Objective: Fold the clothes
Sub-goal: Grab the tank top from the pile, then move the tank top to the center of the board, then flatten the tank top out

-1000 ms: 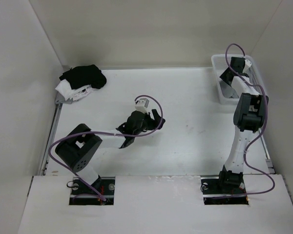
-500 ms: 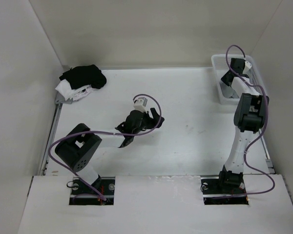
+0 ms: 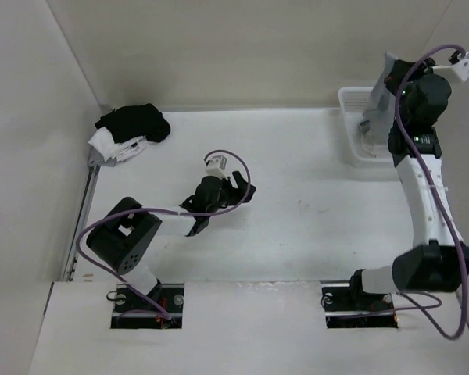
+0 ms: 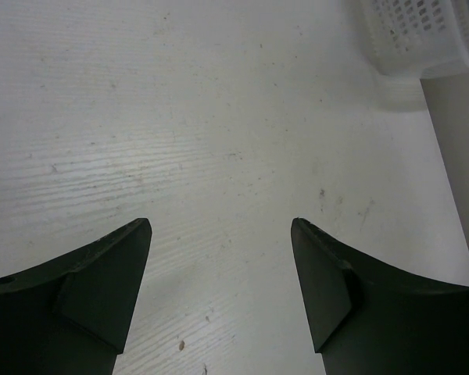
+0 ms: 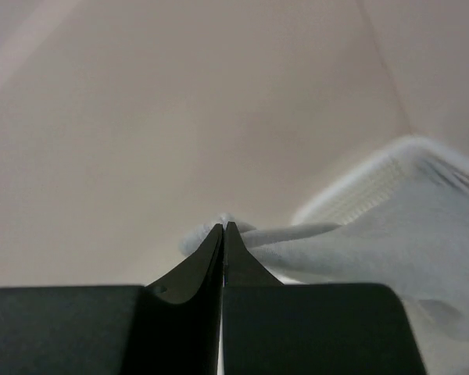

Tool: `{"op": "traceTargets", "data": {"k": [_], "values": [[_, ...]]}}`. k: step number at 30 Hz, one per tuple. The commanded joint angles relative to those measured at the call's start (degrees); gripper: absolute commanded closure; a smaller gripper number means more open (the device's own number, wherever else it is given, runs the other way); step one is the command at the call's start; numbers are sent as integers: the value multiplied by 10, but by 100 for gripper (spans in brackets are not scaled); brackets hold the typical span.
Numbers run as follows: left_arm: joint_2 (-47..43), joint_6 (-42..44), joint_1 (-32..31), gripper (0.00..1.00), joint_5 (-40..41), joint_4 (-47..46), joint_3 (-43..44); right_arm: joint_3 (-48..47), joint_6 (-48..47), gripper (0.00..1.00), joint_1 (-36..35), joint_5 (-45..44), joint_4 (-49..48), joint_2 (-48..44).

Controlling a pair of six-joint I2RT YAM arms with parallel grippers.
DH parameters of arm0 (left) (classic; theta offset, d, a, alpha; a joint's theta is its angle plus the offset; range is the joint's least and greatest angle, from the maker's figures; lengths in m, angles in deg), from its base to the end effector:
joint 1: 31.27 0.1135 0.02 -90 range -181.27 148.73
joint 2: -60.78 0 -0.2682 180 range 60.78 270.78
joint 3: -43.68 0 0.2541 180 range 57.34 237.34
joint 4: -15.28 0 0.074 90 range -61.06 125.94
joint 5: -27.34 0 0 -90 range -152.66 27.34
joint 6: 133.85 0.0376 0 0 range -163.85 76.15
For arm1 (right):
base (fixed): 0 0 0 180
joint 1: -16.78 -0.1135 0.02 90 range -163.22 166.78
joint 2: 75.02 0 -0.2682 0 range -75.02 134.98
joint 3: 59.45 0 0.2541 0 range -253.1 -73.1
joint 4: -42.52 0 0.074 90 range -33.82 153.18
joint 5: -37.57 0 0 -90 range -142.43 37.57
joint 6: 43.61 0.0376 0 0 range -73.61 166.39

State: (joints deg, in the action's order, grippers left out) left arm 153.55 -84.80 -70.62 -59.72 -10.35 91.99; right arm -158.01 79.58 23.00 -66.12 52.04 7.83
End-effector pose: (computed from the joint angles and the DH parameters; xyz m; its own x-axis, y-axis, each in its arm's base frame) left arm 0.2486 -0.2013 0.1674 -0.5789 -0.3718 -0.7257 0.2863 0.7407 -0.6078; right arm 0.3381 -0.0458 0.4603 0.2754 0.5050 -0.8180 0.2252 0.7934 0.5656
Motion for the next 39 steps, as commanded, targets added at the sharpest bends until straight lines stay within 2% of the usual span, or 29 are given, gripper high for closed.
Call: {"op": "traceTargets", "data": {"k": [1, 3, 7, 9, 12, 14, 15, 17, 20, 21, 24, 25, 26, 28, 29, 31, 32, 33, 34, 35, 37, 39], "values": [[-35, -33, 29, 29, 3, -40, -19, -14, -31, 100, -84, 24, -89, -88], [-63, -61, 62, 29, 13, -34, -35, -41, -69, 100, -155, 44, -102, -129], [-106, -97, 107, 29, 23, -33, -63, -88, -118, 100, -236, 64, -97, -153], [-143, -113, 136, 29, 24, -26, -80, -104, -132, 99, -299, 102, -91, -163], [-195, -125, 170, 29, 34, -3, -93, -61, -125, 97, -355, 140, -90, -169], [-239, -128, 197, 29, 37, 23, -106, 29, -79, 94, -398, 154, -112, -161], [-260, -129, 212, 29, 38, 36, -113, 42, -73, 93, -404, 158, -116, -158], [-313, -134, 250, 29, 44, 78, -132, 141, 3, 93, -453, 219, -140, -56], [-366, -130, 286, 29, 58, 119, -151, 149, 88, 92, -497, 288, -139, 93], [-389, -130, 302, 29, 72, 139, -158, 151, 108, 89, -515, 309, -145, 133], [-435, -128, 329, 29, 100, 183, -165, 175, 114, 61, -557, 315, -176, 162], [-446, -128, 334, 29, 105, 193, -165, 190, 104, 52, -563, 314, -179, 146], [-450, -128, 335, 29, 108, 196, -164, 199, 99, 48, -564, 313, -177, 134], [-444, -121, 328, 29, 109, 198, -156, 232, 93, 45, -558, 300, -168, 98], [-437, -116, 325, 29, 105, 199, -151, 274, 93, 45, -534, 270, -150, 55], [-413, -92, 302, 30, 105, 213, -143, 331, 98, 58, -508, 220, -103, 7], [-401, -82, 289, 30, 109, 223, -140, 368, 105, 70, -492, 180, -56, -23], [-389, -73, 277, 30, 117, 234, -138, 378, 107, 73, -490, 167, -43, -30], [-372, -63, 265, 30, 132, 243, -137, 414, 108, 79, -486, 115, 9, -54], [-362, -58, 260, 30, 138, 245, -137, 423, 110, 80, -486, 100, 23, -59], [-325, -50, 245, 30, 145, 249, -132, 451, 126, 72, -500, 44, 90, -78], [-288, -50, 230, 31, 139, 245, -121, 455, 144, 51, -517, 26, 148, -85]]}}
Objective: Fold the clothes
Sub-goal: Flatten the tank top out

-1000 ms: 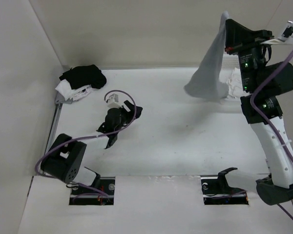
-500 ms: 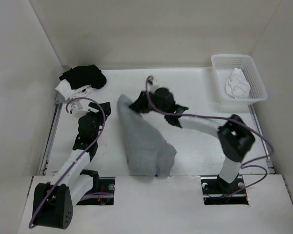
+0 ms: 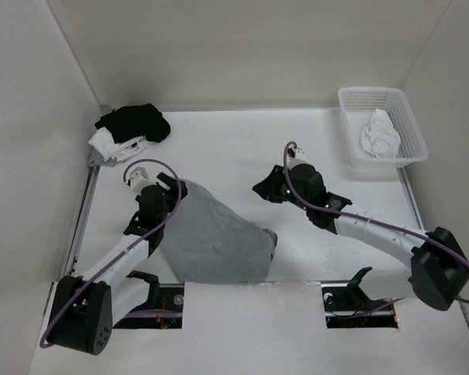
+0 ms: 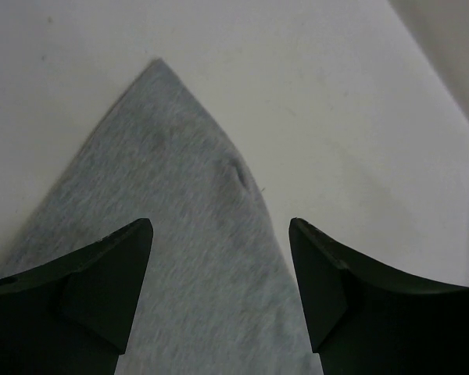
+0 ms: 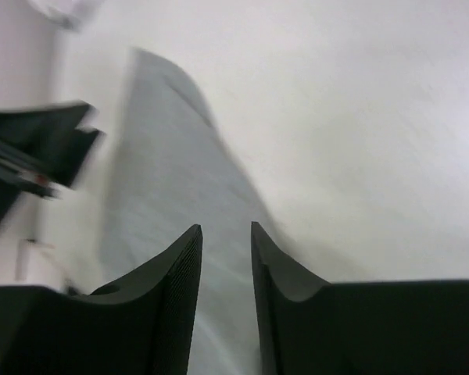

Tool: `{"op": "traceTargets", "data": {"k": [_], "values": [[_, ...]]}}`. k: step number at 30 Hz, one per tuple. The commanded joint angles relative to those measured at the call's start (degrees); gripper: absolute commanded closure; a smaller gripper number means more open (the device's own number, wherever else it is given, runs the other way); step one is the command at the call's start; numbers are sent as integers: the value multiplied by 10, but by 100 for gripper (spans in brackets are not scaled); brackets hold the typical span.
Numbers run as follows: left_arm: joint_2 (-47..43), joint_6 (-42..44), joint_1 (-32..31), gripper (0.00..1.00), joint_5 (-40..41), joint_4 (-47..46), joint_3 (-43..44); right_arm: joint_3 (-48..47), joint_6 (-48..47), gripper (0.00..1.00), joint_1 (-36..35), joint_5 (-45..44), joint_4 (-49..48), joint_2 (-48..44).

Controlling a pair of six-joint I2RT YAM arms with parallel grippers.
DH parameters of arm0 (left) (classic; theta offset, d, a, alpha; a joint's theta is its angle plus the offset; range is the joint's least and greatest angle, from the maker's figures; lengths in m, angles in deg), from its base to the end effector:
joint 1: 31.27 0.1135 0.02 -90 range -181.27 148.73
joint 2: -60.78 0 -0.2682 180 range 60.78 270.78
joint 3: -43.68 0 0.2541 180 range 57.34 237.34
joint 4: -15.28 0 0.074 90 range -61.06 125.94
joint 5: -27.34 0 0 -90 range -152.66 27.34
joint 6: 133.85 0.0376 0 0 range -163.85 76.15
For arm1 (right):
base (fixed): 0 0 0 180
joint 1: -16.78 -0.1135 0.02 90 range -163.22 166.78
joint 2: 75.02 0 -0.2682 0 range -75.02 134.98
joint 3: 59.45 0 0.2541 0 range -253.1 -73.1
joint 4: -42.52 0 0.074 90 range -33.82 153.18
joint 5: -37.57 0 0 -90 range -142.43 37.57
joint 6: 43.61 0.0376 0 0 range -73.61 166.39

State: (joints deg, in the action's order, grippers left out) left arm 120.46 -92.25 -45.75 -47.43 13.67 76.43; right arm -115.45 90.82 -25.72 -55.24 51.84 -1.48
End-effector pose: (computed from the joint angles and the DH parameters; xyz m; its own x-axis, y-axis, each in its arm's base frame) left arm 0.2066 -0.0432 0.1828 -0.2834 -0.6720 -0.6842 -0.3021 0.7396 -0.6014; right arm 0.2120 0.1917 0.2437 -0.6877 0.3182 -0.6526 -0.2256 0.7606 0.6087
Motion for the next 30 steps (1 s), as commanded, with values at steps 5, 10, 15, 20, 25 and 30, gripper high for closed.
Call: {"op": "traceTargets", "data": {"k": [5, 10, 15, 20, 25, 30], "values": [[72, 21, -40, 31, 17, -22, 47, 35, 69, 36, -85, -91, 252, -12], [90, 15, -55, 31, 14, -52, 51, 58, 103, 36, -94, -60, 235, -2], [84, 10, -57, 31, 12, -65, 43, 39, 111, 86, -91, 40, 114, 94], [78, 6, -58, 31, 12, -70, 38, -60, 53, 99, 11, -60, 91, 123], [80, 2, -65, 32, 2, -64, 45, -374, -68, 98, 116, -120, 83, 294], [58, -7, -70, 32, 5, -52, 39, -564, -116, 48, 142, -115, 87, 400]]}}
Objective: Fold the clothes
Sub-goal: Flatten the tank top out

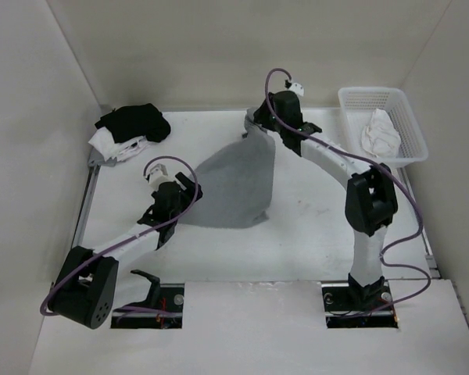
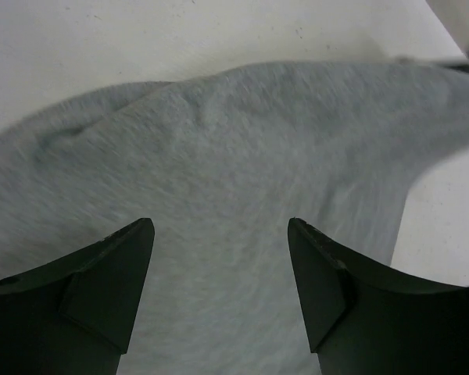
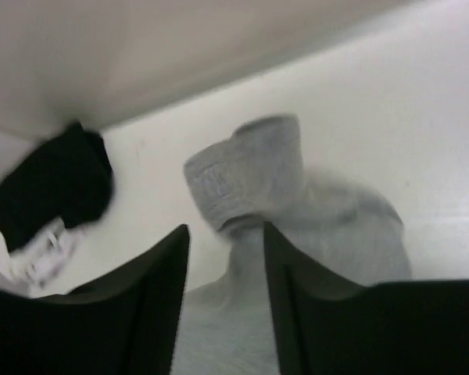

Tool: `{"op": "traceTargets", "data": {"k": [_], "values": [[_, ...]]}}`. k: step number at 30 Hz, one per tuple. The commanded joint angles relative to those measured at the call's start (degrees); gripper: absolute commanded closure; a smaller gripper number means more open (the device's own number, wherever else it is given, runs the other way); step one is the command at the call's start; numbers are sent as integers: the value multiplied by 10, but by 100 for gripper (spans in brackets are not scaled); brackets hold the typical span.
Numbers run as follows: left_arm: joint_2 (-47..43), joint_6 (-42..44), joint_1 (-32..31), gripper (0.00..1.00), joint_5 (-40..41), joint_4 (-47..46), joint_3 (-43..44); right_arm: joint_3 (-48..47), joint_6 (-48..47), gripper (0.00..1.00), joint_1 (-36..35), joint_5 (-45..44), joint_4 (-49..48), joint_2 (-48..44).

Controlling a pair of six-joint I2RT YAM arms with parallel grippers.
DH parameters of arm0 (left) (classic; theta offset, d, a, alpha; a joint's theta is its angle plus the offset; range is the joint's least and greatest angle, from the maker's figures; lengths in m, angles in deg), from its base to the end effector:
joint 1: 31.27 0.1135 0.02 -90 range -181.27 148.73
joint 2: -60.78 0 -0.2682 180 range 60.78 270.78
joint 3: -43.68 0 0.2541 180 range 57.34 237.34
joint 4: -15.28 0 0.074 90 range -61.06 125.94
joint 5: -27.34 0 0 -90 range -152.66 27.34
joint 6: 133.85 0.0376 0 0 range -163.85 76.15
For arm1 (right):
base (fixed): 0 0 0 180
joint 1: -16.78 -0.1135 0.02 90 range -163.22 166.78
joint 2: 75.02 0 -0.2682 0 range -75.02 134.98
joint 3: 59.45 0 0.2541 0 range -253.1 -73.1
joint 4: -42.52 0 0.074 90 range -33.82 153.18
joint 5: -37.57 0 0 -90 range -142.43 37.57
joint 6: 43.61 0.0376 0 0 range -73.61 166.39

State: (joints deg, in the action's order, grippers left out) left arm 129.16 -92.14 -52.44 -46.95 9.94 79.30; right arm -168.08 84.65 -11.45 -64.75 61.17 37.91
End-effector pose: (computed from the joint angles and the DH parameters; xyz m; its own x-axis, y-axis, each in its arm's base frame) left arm 0.2207 -0.0745 0.1746 -0.3779 -0.6243 -0.6837 -0.2384 0.7792 -0.5797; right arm 0.4266 0.2199 0.2983 -0.4487 0.4457 -0.7746 -0.0142 0.8631 0.5049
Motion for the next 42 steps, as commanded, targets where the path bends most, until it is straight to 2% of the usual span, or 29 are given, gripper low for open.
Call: {"op": "traceTargets", "data": {"k": [1, 3, 4, 5, 6, 8, 9, 11, 12, 13, 16, 20, 22, 24, 28, 34, 42], "values": [[-34, -8, 1, 32, 2, -10, 6, 4, -63, 45, -11, -22, -19, -18], [-37, -8, 8, 32, 4, -2, -3, 92, -64, 48, -25, -25, -45, -65], [-37, -6, 13, 33, 4, 11, -8, 190, -53, 61, -40, -31, -73, -111], [-37, -5, 13, 34, 5, 16, -9, 203, -51, 63, -42, -32, -75, -117], [-40, -4, 15, 35, 7, 28, -13, 268, -36, 77, -53, -36, -85, -143], [-48, -5, 16, 39, 17, 50, -18, 336, -11, 89, -62, -39, -80, -169], [-50, -4, 15, 40, 20, 56, -19, 358, -3, 90, -64, -39, -83, -178], [-62, 0, 9, 41, 49, 96, -22, 422, 19, 85, -71, -52, -87, -211], [-65, 0, 7, 42, 58, 109, -22, 443, 27, 78, -71, -62, -88, -226], [-68, 1, 0, 42, 74, 132, -22, 485, 42, 67, -71, -85, -92, -257], [-71, 0, -12, 42, 114, 194, -17, 527, 53, 63, -70, -94, -83, -292], [-56, -8, -15, 44, 137, 271, 0, 541, 65, 61, -55, -87, -72, -294], [-44, -14, -9, 52, 118, 285, 3, 545, 66, 61, -51, -76, -83, -288], [-40, -15, -8, 53, 80, 280, 2, 551, 63, 61, -52, -61, -114, -284], [-39, -21, -4, 54, 74, 273, -4, 560, 61, 61, -54, -46, -138, -283], [-4, -15, 9, 72, 44, 225, -7, 574, 59, 60, -50, -46, -144, -292], [-25, 11, 13, 75, 7, 244, -7, 579, 54, 55, -36, -44, -149, -292]]}}
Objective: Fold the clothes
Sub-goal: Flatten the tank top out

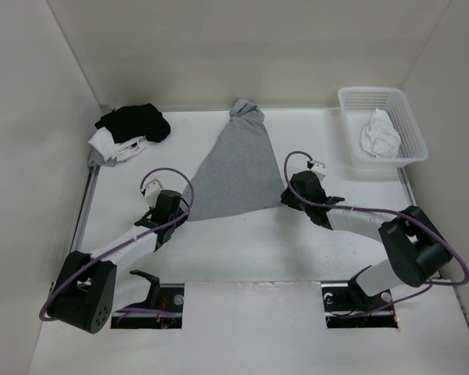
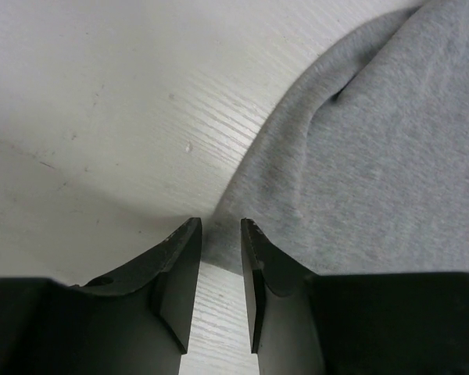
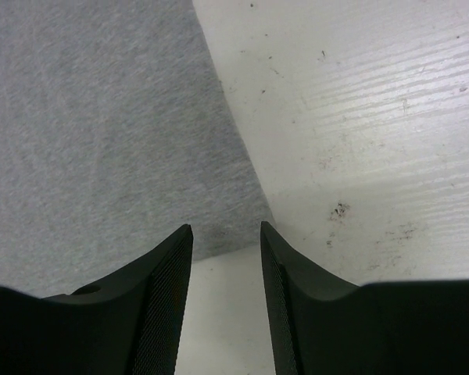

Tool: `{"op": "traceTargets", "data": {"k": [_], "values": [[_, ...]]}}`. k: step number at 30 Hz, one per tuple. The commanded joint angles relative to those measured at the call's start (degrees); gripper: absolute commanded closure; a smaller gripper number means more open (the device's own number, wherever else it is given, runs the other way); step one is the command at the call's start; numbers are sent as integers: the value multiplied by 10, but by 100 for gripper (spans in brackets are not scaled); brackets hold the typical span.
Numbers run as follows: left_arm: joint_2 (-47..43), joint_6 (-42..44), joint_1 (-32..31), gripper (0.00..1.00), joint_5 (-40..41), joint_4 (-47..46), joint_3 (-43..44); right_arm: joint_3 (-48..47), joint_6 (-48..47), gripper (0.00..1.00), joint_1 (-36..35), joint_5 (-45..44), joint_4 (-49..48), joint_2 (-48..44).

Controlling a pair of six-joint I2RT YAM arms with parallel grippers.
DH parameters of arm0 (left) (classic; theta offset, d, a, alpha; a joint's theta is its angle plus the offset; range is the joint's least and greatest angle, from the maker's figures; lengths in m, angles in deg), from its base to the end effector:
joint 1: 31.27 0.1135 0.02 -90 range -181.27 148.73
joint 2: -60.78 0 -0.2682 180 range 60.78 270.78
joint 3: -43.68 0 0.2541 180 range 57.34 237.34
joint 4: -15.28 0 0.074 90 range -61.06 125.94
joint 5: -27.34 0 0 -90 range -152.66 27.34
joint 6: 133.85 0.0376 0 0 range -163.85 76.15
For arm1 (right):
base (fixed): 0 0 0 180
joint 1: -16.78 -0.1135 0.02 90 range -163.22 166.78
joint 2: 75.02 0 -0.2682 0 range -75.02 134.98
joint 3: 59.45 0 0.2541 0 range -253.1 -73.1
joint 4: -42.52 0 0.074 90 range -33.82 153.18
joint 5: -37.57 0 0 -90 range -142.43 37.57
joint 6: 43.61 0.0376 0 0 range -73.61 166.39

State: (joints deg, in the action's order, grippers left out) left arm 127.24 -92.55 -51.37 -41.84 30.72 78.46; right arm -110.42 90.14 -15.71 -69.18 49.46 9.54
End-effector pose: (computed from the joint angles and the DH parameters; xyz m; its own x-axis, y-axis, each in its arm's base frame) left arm 0.1956 -0.0573 0.1460 -0.5249 -0.5557 -0.6448 -0.4549 0.8234 -0.3393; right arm 0.2503 0.1466 0.1684 -0.6239 0.3877 -0.6786 0.1410 0.9098 0.3903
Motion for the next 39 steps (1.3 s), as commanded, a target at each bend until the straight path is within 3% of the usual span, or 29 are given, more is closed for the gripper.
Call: {"op": "traceTargets", "data": {"k": [1, 10, 16, 20, 29, 39], "values": [[-7, 20, 2, 76, -48, 45, 4, 2, -1, 54, 8, 1, -33, -8], [7, 35, 13, 93, -54, 60, 14, 1, -9, 47, 30, 1, -44, 2], [-88, 30, 9, 98, -52, 59, 30, -29, -12, 45, 44, 24, -22, 48], [-123, 31, 10, 99, -41, 63, 35, -43, -11, 54, 41, 45, -4, 67], [-125, 34, 19, 99, -52, 49, 23, -28, 5, 52, 23, 27, 58, 46], [-152, 35, 28, 99, -55, 35, 16, -63, 17, 68, -8, -1, 111, 85]]}}
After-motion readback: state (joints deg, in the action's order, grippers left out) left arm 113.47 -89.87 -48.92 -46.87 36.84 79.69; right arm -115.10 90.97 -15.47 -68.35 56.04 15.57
